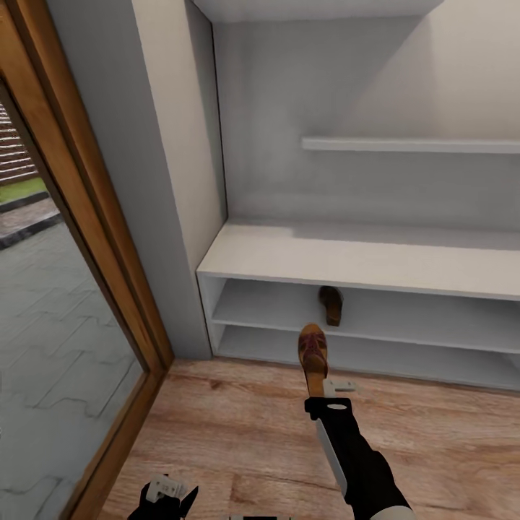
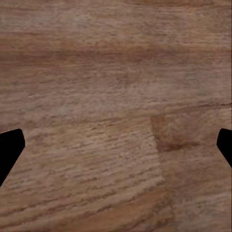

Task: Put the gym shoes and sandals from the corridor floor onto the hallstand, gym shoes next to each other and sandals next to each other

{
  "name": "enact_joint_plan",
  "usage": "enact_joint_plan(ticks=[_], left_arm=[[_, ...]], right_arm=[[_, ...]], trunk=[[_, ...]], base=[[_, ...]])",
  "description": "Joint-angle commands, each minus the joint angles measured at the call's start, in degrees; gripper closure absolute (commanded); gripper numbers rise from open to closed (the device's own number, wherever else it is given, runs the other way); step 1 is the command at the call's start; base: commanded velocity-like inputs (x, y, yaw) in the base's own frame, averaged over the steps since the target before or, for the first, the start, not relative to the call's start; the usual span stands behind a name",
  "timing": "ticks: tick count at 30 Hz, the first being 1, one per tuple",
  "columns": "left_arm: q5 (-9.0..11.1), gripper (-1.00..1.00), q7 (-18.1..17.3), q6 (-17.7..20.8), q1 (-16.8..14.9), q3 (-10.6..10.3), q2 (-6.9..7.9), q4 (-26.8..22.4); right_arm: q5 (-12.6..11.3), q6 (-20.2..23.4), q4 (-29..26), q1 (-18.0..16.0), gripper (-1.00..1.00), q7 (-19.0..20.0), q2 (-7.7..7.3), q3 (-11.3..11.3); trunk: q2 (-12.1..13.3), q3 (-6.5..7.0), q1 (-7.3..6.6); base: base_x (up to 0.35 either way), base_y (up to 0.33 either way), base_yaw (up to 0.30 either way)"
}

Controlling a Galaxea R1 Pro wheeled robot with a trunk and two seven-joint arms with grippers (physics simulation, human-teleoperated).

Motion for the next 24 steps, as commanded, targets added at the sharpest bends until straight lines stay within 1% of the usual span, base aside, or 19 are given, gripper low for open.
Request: enact_joint_plan(ticks=[1,13,20,24], left_arm=[[-0.04,-1.0,-0.09,-0.2,-0.03,-0.04,-0.02,0.07],[-0.03,-1.0,-0.05,-0.15,-0.03,-0.02,-0.16,0.16],[-0.06,-1.0,-0.05,-0.16,-0.03,-0.02,-0.3,0.12],[-0.11,-1.0,-0.03,-0.15,-0.03,-0.04,-0.37,0.14]], right_arm=[[0.01,0.39,-0.06,-0.02,1.0,-0.36,0.0,0.09],[0.03,0.33,-0.02,-0.02,1.0,-0.36,0.0,0.12],[0.06,0.33,0.06,-0.02,1.0,-0.36,0.0,0.12],[0.07,0.33,0.07,-0.02,1.0,-0.36,0.0,0.12]], trunk=[[-0.02,-0.06,0.01],[-0.02,-0.09,0.01],[-0.02,-0.09,0.01],[-0.02,-0.09,0.01]], base=[[0.198,0.171,0.02],[0.216,0.195,0.005],[0.071,0.047,0.0],[0.226,0.006,0.0]])
